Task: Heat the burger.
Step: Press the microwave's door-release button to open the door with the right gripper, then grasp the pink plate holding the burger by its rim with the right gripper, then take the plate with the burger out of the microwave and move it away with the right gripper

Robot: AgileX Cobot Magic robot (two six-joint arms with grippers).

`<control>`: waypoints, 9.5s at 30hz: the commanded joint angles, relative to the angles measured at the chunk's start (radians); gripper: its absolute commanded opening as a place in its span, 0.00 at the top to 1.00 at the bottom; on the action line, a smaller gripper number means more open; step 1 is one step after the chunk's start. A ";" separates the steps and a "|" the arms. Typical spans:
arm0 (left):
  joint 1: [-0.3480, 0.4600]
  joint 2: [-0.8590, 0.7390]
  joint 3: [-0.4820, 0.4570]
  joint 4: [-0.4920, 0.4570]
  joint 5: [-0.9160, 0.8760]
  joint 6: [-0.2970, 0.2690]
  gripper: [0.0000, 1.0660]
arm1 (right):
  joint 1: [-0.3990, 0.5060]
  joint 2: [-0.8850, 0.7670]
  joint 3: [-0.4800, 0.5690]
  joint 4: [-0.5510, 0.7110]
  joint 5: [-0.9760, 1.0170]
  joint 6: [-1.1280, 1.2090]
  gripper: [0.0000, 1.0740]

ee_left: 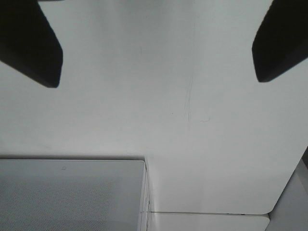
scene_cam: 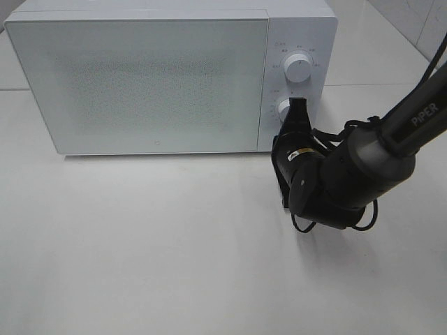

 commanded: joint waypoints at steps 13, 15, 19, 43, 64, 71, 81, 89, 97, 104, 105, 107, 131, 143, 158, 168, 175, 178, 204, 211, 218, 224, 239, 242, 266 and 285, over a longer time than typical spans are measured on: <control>0.002 -0.018 0.003 -0.003 -0.013 -0.003 0.06 | -0.035 0.029 -0.086 0.054 -0.033 -0.060 1.00; 0.002 -0.018 0.003 -0.003 -0.013 -0.003 0.06 | -0.042 0.029 -0.101 0.057 -0.032 -0.074 1.00; 0.002 -0.018 0.003 -0.003 -0.013 -0.003 0.06 | -0.047 0.043 -0.113 0.052 -0.032 -0.080 1.00; 0.002 -0.018 0.003 -0.003 -0.013 -0.002 0.06 | -0.060 0.099 -0.287 0.050 -0.116 -0.140 1.00; 0.002 -0.018 0.003 -0.003 -0.013 -0.003 0.06 | -0.053 0.004 -0.167 0.019 0.022 -0.078 1.00; 0.002 -0.018 0.003 -0.003 -0.013 -0.003 0.06 | -0.045 -0.057 -0.101 0.024 0.180 -0.111 1.00; 0.002 -0.018 0.003 -0.003 -0.013 -0.003 0.06 | -0.045 -0.143 -0.015 0.024 0.385 -0.241 1.00; 0.002 -0.018 0.003 -0.003 -0.013 -0.003 0.06 | -0.045 -0.249 0.073 0.023 0.460 -0.374 1.00; 0.002 -0.018 0.003 -0.003 -0.013 -0.003 0.06 | -0.048 -0.383 0.093 0.024 0.667 -0.819 0.98; 0.002 -0.018 0.003 -0.003 -0.013 -0.003 0.06 | -0.048 -0.434 0.086 0.017 0.833 -1.087 0.98; 0.002 -0.018 0.003 -0.003 -0.013 -0.003 0.06 | -0.048 -0.455 0.080 0.002 0.894 -1.168 0.98; 0.002 -0.018 0.003 -0.003 -0.013 -0.003 0.06 | -0.048 -0.465 0.075 -0.010 0.927 -1.208 0.98; 0.002 -0.018 0.003 -0.003 -0.013 -0.002 0.06 | -0.048 -0.544 -0.125 -0.625 1.666 -1.700 0.95; 0.002 -0.018 0.003 -0.003 -0.013 -0.002 0.06 | -0.048 -0.544 -0.148 -0.754 1.713 -2.262 0.93; 0.002 -0.018 0.003 -0.003 -0.013 -0.003 0.06 | -0.046 -0.544 -0.148 -0.838 1.552 -2.554 0.64; 0.002 -0.018 0.003 -0.003 -0.013 -0.002 0.06 | -0.044 -0.541 -0.148 -0.837 1.450 -2.469 0.08; 0.002 -0.018 0.003 -0.003 -0.013 -0.002 0.06 | -0.044 -0.541 -0.148 -0.845 1.438 -2.469 0.09; 0.002 -0.018 0.003 -0.003 -0.013 -0.002 0.06 | -0.043 -0.533 -0.160 -0.876 1.422 -2.457 0.10; 0.002 -0.018 0.003 -0.003 -0.013 -0.002 0.06 | 0.026 -0.254 -0.518 -1.042 1.407 -2.295 0.15; 0.002 -0.018 0.003 -0.003 -0.013 -0.003 0.06 | 0.048 -0.165 -0.606 -1.069 1.406 -2.287 0.16; 0.002 -0.018 0.003 -0.003 -0.013 -0.004 0.06 | 0.060 -0.076 -0.712 -1.080 1.407 -2.238 0.18; 0.002 -0.018 0.003 -0.003 -0.013 -0.003 0.06 | 0.060 -0.006 -0.789 -1.080 1.435 -2.238 0.19; 0.002 -0.018 0.003 -0.003 -0.013 -0.002 0.06 | 0.057 0.135 -0.933 -1.077 1.464 -2.238 0.21; 0.002 -0.018 0.003 -0.003 -0.013 -0.002 0.06 | 0.053 0.165 -0.965 -1.077 1.465 -2.238 0.22; 0.002 -0.018 0.003 -0.003 -0.013 -0.002 0.06 | 0.025 0.261 -1.055 -1.058 1.495 -2.245 1.00; 0.002 -0.018 0.003 -0.003 -0.013 -0.002 0.06 | 0.059 0.184 -1.018 -0.989 1.622 -2.385 1.00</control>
